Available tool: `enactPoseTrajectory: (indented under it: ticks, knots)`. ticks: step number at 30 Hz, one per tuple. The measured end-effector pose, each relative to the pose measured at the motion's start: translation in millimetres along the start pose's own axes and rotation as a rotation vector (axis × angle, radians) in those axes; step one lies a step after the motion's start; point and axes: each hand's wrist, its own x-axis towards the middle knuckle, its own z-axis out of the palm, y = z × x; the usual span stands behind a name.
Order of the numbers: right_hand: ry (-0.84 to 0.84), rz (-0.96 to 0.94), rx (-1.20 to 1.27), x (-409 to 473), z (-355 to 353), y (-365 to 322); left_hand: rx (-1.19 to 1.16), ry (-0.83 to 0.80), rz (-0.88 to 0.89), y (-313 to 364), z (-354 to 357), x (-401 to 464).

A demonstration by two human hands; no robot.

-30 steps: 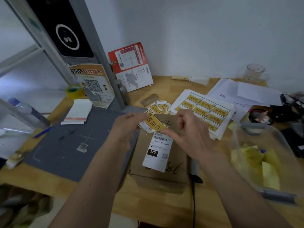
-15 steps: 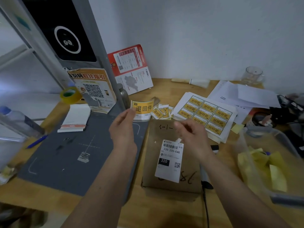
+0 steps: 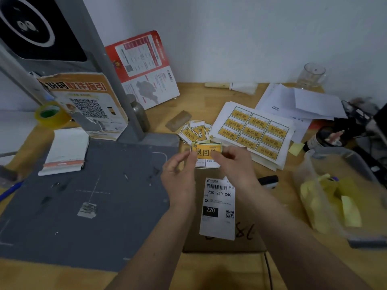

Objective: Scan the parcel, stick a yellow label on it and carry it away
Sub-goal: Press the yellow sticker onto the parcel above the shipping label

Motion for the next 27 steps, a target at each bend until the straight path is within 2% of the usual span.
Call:
enactPoseTrajectory:
  ticks: [5,18,27]
  knots:
    - [0.033,0.033,-0.009,8.0,-0.2,11.7,0.098,-0.028,-0.068,-17.3,3.6,16.7]
    - [0.205,-0.012,-0.385,27.8,11.8,36.5,0.574,-0.121,0.171,-35.7,8.1,48.0]
    - [0.228,-0.023,-0.464,30.0,14.6,38.0,0.687,-0.138,0.188,-38.8,7.5,49.3]
